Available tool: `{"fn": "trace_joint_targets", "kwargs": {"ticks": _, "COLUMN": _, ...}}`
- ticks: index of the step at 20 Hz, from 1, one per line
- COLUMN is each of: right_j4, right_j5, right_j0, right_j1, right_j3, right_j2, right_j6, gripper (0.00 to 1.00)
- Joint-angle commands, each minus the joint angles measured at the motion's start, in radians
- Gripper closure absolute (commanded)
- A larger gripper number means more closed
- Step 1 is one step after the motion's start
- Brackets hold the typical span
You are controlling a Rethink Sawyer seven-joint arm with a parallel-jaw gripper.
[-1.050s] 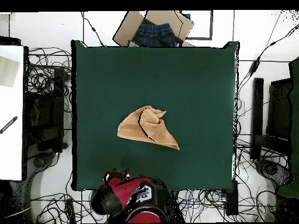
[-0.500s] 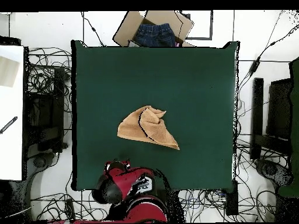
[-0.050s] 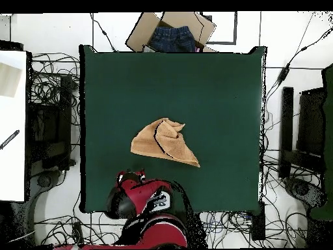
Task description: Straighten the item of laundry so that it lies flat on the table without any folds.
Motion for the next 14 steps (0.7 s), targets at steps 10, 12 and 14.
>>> {"fn": "trace_joint_targets", "kwargs": {"ticks": 10, "right_j4": 0.048, "right_j5": 0.163, "right_j0": -0.029, "right_j1": 0.038, "right_j3": -0.14, "right_j2": 0.13, "right_j6": 0.086, "gripper": 0.0}}
{"fn": "trace_joint_targets", "kwargs": {"ticks": 12, "right_j4": 0.047, "right_j5": 0.168, "right_j0": -0.028, "right_j1": 0.036, "right_j3": -0.143, "right_j2": 0.129, "right_j6": 0.086, "gripper": 0.0}}
{"fn": "trace_joint_targets", "kwargs": {"ticks": 14, "right_j4": 0.047, "right_j5": 0.182, "right_j0": -0.03, "right_j1": 0.031, "right_j3": -0.147, "right_j2": 0.132, "right_j6": 0.082, "gripper": 0.0}}
